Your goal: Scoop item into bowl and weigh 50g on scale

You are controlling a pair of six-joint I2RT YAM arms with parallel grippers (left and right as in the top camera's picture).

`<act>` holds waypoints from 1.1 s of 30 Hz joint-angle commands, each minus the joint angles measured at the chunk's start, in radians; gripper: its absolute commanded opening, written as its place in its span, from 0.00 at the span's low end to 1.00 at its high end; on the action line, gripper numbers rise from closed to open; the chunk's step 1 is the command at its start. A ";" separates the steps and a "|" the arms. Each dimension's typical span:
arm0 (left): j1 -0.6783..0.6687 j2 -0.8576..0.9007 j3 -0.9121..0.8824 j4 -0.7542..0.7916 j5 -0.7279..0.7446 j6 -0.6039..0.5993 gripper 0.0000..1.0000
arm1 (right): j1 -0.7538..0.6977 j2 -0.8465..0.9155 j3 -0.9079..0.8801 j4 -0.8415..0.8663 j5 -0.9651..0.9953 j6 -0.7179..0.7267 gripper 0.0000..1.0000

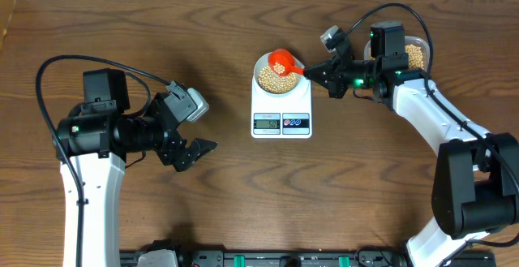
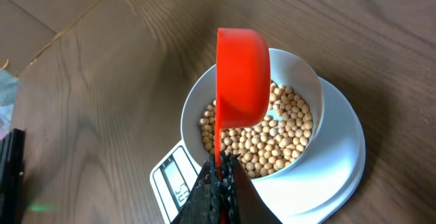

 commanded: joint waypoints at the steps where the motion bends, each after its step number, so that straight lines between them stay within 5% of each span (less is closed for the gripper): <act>1: -0.002 -0.006 0.027 -0.003 0.016 0.013 0.93 | 0.006 -0.001 0.020 0.002 -0.006 -0.029 0.01; 33: -0.002 -0.006 0.027 -0.003 0.016 0.013 0.93 | 0.019 -0.037 0.019 -0.036 0.050 -0.089 0.01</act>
